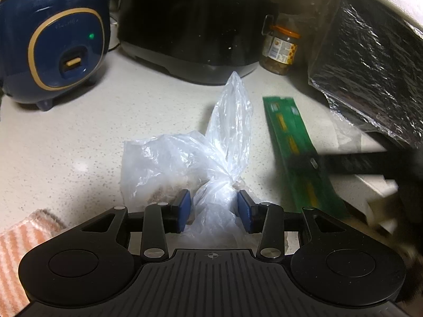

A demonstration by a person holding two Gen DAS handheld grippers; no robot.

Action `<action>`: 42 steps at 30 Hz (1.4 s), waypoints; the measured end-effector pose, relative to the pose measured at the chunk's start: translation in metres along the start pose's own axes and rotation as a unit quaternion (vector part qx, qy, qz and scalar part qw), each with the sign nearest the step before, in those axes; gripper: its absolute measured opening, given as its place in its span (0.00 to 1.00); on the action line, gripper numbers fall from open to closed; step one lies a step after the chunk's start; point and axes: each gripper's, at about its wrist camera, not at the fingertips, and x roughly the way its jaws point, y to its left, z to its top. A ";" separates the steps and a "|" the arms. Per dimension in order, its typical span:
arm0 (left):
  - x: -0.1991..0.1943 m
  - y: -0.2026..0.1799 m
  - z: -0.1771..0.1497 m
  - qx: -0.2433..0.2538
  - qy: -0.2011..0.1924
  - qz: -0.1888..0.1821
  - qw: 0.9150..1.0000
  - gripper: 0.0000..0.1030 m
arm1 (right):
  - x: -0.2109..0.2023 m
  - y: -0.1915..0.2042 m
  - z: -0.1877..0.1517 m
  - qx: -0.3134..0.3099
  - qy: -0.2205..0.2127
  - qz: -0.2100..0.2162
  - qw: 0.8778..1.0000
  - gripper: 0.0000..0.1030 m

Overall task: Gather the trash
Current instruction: 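Grasp the clear plastic bag with the left gripper while the right gripper holds the green packet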

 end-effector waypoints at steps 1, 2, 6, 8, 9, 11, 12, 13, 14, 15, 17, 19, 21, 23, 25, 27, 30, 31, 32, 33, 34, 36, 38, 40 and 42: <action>0.000 0.001 0.000 -0.004 0.000 -0.003 1.000 0.42 | -0.006 0.000 -0.005 -0.003 0.001 0.006 1.000 0.35; -0.001 0.002 0.000 -0.011 -0.001 -0.008 1.000 0.41 | -0.012 0.000 -0.010 -0.008 0.001 0.008 1.000 0.35; -0.008 0.006 0.001 -0.034 -0.024 -0.032 0.999 0.40 | -0.030 0.005 -0.031 -0.053 -0.016 -0.023 0.998 0.35; -0.006 0.000 0.001 -0.017 -0.020 -0.041 0.999 0.40 | -0.033 0.006 -0.037 -0.062 -0.021 -0.028 0.997 0.35; -0.004 -0.004 0.000 -0.007 -0.015 -0.043 0.999 0.40 | -0.034 0.005 -0.039 -0.060 -0.022 -0.027 0.998 0.35; 0.002 -0.012 -0.001 0.017 -0.007 -0.035 0.999 0.41 | -0.033 0.006 -0.042 -0.057 -0.021 -0.026 0.998 0.36; 0.003 -0.016 -0.001 0.028 -0.006 -0.028 0.999 0.41 | -0.033 0.007 -0.042 -0.057 -0.023 -0.028 0.998 0.37; 0.005 -0.019 -0.001 0.039 -0.006 -0.020 0.999 0.41 | -0.034 0.007 -0.043 -0.054 -0.025 -0.031 0.998 0.41; 0.005 -0.021 -0.001 0.045 -0.006 -0.017 0.999 0.41 | -0.035 0.007 -0.044 -0.053 -0.025 -0.030 0.998 0.47; 0.006 -0.022 -0.001 0.046 -0.004 -0.016 0.999 0.42 | -0.036 0.007 -0.045 -0.052 -0.026 -0.028 0.998 0.50; 0.006 -0.020 0.000 0.047 -0.001 -0.015 0.999 0.43 | -0.041 0.008 -0.046 -0.055 -0.036 -0.032 0.997 0.55; 0.006 -0.019 0.000 0.047 0.000 -0.016 0.999 0.43 | -0.043 0.007 -0.045 -0.057 -0.047 -0.039 0.996 0.56; 0.007 -0.018 0.000 0.048 0.000 -0.017 0.999 0.43 | -0.044 0.005 -0.043 -0.052 -0.055 -0.044 0.996 0.58; 0.008 -0.018 0.000 0.049 0.000 -0.018 0.999 0.43 | -0.042 0.003 -0.040 -0.044 -0.058 -0.047 0.996 0.59; 0.007 -0.018 0.000 0.051 0.000 -0.020 0.999 0.43 | -0.040 0.001 -0.037 -0.037 -0.057 -0.047 0.997 0.59; 0.007 -0.016 0.000 0.049 0.002 -0.026 0.998 0.42 | -0.037 -0.001 -0.036 -0.033 -0.057 -0.048 0.997 0.59; 0.002 -0.011 -0.005 0.046 0.003 -0.041 0.998 0.41 | -0.032 -0.003 -0.035 -0.023 -0.053 -0.040 0.998 0.59; 0.001 -0.010 -0.007 0.046 0.001 -0.045 0.998 0.40 | -0.031 -0.002 -0.035 -0.022 -0.051 -0.034 0.998 0.59; -0.001 -0.008 -0.009 0.042 -0.002 -0.048 0.998 0.40 | -0.030 -0.001 -0.035 -0.022 -0.050 -0.026 0.998 0.59; -0.003 -0.006 -0.012 0.037 -0.004 -0.050 0.998 0.39 | -0.029 0.000 -0.035 -0.024 -0.051 -0.020 0.998 0.59; -0.005 -0.004 -0.013 0.032 -0.004 -0.051 0.998 0.38 | -0.028 0.002 -0.035 -0.026 -0.054 -0.014 0.998 0.58; -0.008 -0.001 -0.015 0.025 -0.003 -0.051 0.998 0.37 | -0.025 0.007 -0.036 -0.034 -0.053 0.014 0.998 0.56; -0.010 0.002 -0.016 0.018 -0.002 -0.051 0.999 0.36 | -0.026 0.013 -0.037 -0.054 -0.052 0.040 0.996 0.55; -0.011 0.004 -0.018 0.012 -0.001 -0.055 0.998 0.36 | -0.029 0.016 -0.037 -0.069 -0.064 0.037 0.995 0.55; -0.011 0.004 -0.019 0.005 -0.003 -0.056 0.998 0.37 | -0.029 0.017 -0.034 -0.068 -0.071 0.014 0.995 0.56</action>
